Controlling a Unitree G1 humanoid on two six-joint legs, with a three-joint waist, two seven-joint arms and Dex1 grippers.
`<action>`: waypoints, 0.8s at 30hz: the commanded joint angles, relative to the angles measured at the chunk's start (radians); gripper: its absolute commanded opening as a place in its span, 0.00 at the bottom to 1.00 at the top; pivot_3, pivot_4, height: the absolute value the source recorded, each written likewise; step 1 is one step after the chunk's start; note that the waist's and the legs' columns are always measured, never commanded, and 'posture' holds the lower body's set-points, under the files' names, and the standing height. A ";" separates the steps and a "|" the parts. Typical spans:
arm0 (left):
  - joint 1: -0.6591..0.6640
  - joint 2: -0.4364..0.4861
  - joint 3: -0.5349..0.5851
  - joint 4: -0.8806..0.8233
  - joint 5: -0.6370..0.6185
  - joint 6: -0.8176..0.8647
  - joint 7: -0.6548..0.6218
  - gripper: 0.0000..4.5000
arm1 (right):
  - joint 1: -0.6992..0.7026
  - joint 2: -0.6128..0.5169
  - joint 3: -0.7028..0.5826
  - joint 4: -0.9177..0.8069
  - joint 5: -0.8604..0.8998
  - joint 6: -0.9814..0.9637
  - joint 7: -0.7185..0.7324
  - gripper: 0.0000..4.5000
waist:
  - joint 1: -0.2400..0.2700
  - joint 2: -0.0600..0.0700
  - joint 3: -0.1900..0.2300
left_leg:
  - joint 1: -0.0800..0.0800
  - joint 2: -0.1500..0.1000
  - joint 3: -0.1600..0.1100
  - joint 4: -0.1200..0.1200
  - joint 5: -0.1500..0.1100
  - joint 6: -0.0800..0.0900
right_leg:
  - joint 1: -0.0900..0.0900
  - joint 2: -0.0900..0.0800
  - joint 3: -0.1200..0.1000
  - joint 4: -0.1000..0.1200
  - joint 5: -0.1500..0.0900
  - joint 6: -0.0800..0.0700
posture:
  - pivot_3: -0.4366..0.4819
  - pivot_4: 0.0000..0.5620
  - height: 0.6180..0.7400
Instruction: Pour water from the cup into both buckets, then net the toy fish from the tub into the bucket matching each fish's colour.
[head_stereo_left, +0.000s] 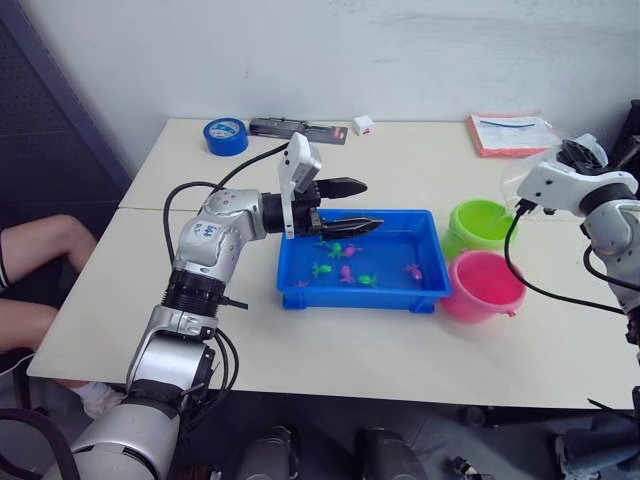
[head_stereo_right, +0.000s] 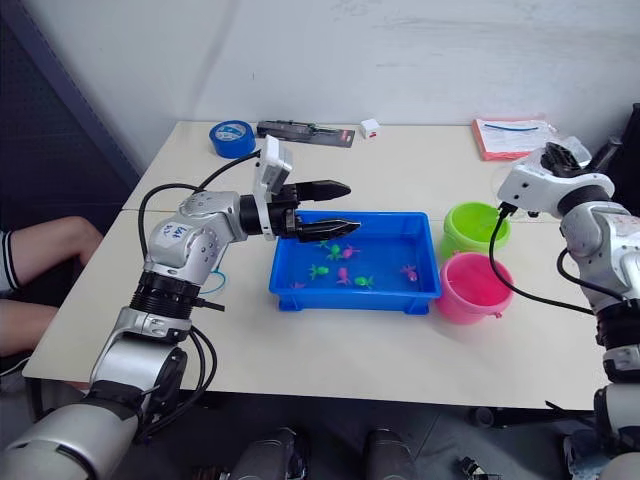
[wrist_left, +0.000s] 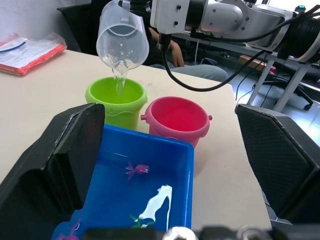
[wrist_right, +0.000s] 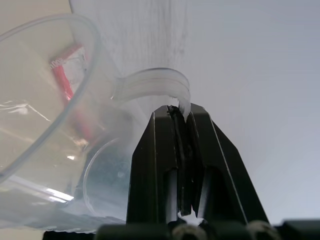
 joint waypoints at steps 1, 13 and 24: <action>-0.001 0.006 0.022 -0.049 -0.012 0.001 0.002 1.00 | -0.034 -0.029 0.001 -0.017 -0.050 -0.027 -0.038 0.14 | 0.000 0.000 0.000 | 0.000 0.000 0.000 0.000 0.000 0.000 | 0.000 0.000 0.000 0.000 0.000 0.000 | 0.48 0.27 1.00; -0.001 0.007 0.051 -0.108 -0.066 0.052 -0.021 1.00 | 0.059 0.086 -0.252 -0.068 0.244 0.106 0.025 0.14 | 0.003 -0.003 0.001 | 0.001 0.001 0.000 0.002 0.000 0.000 | 0.002 0.001 -0.001 0.001 0.005 0.009 | 0.48 0.27 1.00; 0.037 0.119 0.048 -0.278 -0.187 0.184 -0.163 1.00 | 0.444 0.524 -0.957 -0.682 0.858 0.757 -0.014 0.14 | 0.001 0.001 0.000 | 0.002 0.002 -0.003 0.002 -0.004 0.004 | 0.005 0.000 -0.004 0.005 0.007 0.012 | 0.48 0.27 1.00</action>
